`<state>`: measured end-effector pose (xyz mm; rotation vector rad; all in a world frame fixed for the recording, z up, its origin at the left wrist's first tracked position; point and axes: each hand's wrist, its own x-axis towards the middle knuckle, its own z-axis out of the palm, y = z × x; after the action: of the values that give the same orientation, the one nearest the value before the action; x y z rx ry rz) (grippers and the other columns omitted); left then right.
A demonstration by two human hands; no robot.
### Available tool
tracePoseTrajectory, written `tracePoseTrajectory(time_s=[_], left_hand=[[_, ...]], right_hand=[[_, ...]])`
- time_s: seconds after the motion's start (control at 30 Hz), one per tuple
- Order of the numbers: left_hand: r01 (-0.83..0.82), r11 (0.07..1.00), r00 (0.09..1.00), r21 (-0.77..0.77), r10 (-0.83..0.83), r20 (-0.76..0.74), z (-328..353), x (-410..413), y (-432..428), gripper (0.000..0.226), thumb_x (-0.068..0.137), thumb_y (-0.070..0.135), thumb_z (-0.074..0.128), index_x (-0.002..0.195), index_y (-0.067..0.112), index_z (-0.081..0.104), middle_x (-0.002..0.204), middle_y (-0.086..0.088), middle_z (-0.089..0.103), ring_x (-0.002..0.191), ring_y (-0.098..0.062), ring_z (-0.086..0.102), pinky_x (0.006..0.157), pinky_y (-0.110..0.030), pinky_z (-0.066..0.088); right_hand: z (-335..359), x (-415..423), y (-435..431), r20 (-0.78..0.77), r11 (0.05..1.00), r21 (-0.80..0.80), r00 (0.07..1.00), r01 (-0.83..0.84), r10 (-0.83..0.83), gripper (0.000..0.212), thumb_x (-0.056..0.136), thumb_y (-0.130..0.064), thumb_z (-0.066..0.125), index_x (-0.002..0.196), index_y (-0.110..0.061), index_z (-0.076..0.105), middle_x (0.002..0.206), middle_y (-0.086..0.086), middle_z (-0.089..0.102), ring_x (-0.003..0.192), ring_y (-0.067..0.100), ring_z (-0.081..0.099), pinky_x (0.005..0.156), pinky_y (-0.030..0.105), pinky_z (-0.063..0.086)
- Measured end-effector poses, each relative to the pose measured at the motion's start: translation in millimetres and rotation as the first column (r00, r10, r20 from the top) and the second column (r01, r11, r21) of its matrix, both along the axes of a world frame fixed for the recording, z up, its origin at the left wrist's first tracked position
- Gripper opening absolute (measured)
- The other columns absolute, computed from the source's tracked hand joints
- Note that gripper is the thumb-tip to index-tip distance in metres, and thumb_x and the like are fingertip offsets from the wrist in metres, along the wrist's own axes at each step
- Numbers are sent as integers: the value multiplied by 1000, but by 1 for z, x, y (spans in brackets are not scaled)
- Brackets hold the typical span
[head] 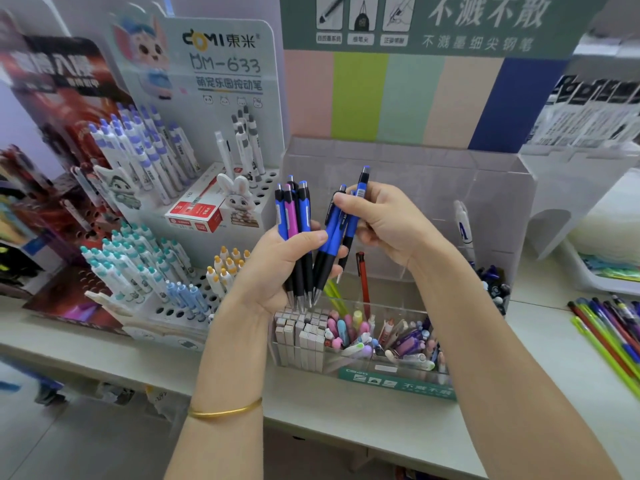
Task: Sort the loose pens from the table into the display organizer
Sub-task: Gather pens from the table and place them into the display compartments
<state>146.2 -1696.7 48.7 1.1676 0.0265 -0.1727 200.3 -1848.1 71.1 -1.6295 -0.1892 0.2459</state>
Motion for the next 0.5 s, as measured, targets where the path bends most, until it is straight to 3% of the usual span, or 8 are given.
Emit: tracePoseTrajectory(time_s=[0.1, 0.2, 0.33, 0.37, 0.43, 0.5], left_hand=[[-78, 997, 997, -10, 78, -22, 6, 5, 4, 13, 92, -2, 54, 91, 9, 48, 74, -13, 65, 63, -21, 68, 52, -31, 57], [-133, 989, 991, 60, 135, -16, 11, 12, 11, 14, 92, 0, 56, 90, 12, 51, 71, -5, 62, 53, -10, 59, 48, -25, 54], [-94, 991, 995, 90, 91, 43, 25, 26, 17, 9, 93, 8, 58, 90, 14, 52, 61, 2, 59, 45, -7, 48, 44, -21, 47], [-78, 993, 996, 87, 74, 52, 28, 30, 18, 9, 93, 10, 58, 89, 14, 51, 60, 3, 57, 45, -7, 49, 44, -21, 46], [-76, 994, 996, 83, 71, 58, 33, 37, 19, 10, 92, 13, 61, 87, 13, 51, 57, 3, 57, 45, -8, 52, 43, -20, 45], [-73, 994, 995, 82, 68, 67, 35, 43, 23, 14, 91, 15, 62, 81, 13, 52, 55, 2, 55, 41, -7, 49, 40, -19, 42]], right_hand=[[15, 12, -3, 41, 992, 104, 996, 69, -73, 18, 94, -14, 58, 77, -14, 54, 56, -1, 55, 35, 4, 34, 36, 15, 26], [43, 32, -7, 167, 948, 243, 954, 206, -250, 21, 96, -12, 56, 76, -13, 50, 70, 11, 53, 35, 5, 33, 37, 17, 25], [78, 62, 14, 500, 889, 266, 735, 374, -459, 18, 91, -20, 59, 77, -21, 49, 74, 7, 50, 56, 15, 45, 55, 28, 41], [82, 68, 23, 570, 884, 249, 678, 397, -465, 18, 89, -21, 60, 76, -23, 48, 73, 2, 49, 63, 16, 46, 61, 30, 42], [84, 80, 40, 690, 887, 115, 607, 446, -395, 19, 88, -17, 62, 77, -20, 47, 74, -8, 46, 69, 10, 44, 68, 16, 38], [80, 90, 52, 746, 861, -109, 613, 497, -260, 22, 88, -17, 64, 78, -18, 45, 77, -7, 47, 72, 11, 44, 64, 13, 34]])
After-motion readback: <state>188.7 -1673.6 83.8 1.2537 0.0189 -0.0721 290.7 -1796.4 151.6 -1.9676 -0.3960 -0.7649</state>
